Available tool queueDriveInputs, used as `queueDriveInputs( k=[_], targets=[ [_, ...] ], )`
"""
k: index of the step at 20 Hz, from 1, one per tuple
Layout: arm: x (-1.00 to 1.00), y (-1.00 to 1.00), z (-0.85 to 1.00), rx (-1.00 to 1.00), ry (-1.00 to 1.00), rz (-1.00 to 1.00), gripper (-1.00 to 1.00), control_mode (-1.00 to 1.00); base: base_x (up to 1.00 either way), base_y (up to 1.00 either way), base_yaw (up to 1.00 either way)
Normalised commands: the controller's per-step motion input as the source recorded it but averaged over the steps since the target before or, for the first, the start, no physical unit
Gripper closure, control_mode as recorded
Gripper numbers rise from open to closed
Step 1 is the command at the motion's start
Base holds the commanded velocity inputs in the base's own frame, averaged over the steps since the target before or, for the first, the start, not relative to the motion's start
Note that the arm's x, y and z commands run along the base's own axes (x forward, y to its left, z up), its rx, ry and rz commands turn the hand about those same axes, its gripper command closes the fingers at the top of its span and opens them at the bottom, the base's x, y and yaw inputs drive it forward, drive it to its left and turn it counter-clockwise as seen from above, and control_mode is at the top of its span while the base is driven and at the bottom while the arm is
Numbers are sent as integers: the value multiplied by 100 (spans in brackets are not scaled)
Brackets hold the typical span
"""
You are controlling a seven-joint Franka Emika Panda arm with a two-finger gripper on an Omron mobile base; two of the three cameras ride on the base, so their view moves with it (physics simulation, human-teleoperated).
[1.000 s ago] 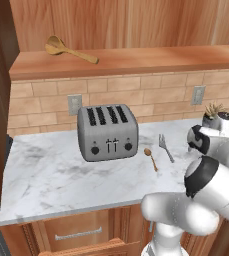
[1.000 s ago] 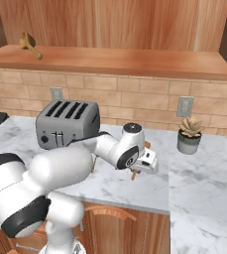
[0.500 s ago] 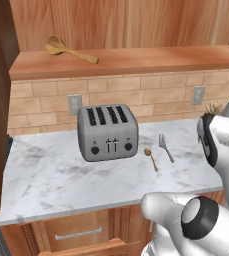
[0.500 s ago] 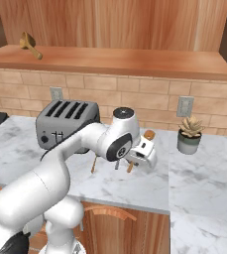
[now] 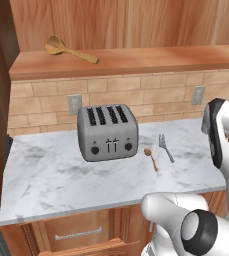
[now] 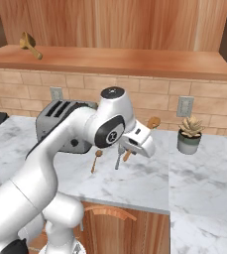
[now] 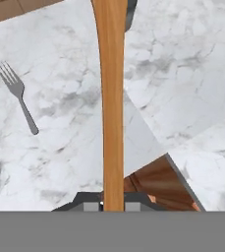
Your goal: Organize the utensils by type. Pick up the wooden spoons from the counter and place them in the open cabinet. Then pick up the metallic utensils from the counter and place them in the open drawer.
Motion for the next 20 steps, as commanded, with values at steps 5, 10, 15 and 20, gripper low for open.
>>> queueDriveInputs(
  k=[5, 10, 15, 20],
  targets=[
    [0, 2, 18, 0, 0, -9, 100, -100, 0, 0, 0],
    [0, 0, 0, 0, 0, -1, 100, -100, 0, 0, 0],
    [-1, 1, 6, 0, 0, -1, 100, -100, 0, 0, 0],
    [-3, 0, 53, 0, 0, -10, 100, -100, 0, 0, 0]
  ],
)
